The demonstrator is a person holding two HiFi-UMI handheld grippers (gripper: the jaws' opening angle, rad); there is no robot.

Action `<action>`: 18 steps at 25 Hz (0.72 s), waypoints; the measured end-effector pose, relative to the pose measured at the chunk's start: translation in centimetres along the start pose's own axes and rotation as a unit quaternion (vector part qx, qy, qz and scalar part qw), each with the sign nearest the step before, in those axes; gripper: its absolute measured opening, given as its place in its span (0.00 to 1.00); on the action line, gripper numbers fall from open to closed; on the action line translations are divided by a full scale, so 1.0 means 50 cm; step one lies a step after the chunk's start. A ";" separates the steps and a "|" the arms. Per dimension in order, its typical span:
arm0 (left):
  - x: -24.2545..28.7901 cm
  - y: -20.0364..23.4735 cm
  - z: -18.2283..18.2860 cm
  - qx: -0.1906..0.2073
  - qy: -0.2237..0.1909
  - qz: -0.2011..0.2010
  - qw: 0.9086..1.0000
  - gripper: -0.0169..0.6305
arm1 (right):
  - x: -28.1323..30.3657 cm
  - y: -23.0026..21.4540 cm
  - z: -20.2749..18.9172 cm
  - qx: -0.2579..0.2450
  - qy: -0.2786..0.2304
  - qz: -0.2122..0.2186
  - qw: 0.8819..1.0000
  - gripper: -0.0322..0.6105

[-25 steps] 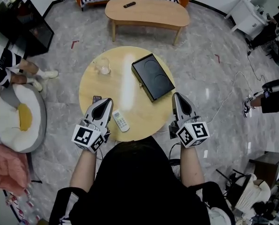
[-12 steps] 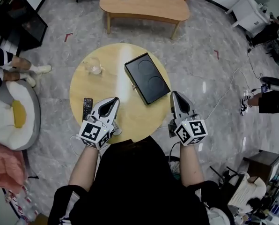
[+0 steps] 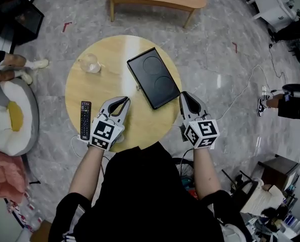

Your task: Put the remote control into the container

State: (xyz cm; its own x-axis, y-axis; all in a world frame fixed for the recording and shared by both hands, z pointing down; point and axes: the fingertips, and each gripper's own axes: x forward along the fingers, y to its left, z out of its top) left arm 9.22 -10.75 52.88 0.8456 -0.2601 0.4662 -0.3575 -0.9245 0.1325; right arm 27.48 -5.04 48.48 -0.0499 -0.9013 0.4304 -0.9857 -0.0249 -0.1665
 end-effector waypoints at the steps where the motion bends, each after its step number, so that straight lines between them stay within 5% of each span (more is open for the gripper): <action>1: 0.008 -0.001 -0.006 0.000 0.005 -0.001 1.000 0.04 | 0.011 -0.006 -0.006 -0.008 0.011 0.004 1.000 0.07; 7: 0.037 0.004 -0.018 -0.014 0.016 -0.003 1.000 0.04 | 0.109 -0.044 -0.053 -0.054 0.121 0.036 0.991 0.29; 12: 0.044 0.018 -0.022 -0.030 0.020 0.010 0.999 0.04 | 0.184 -0.064 -0.089 -0.081 0.195 0.054 0.976 0.29; 18: 0.044 0.037 -0.036 -0.038 0.028 0.030 0.998 0.04 | 0.235 -0.065 -0.116 -0.080 0.227 0.072 0.968 0.29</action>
State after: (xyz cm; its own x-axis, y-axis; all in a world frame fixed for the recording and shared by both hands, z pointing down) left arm 9.73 -12.54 55.72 0.7996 -0.2960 0.5224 -0.4373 -0.8833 0.1689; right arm 29.17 -13.03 59.21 -0.2192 -0.6063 0.7644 -0.9736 0.1873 -0.1306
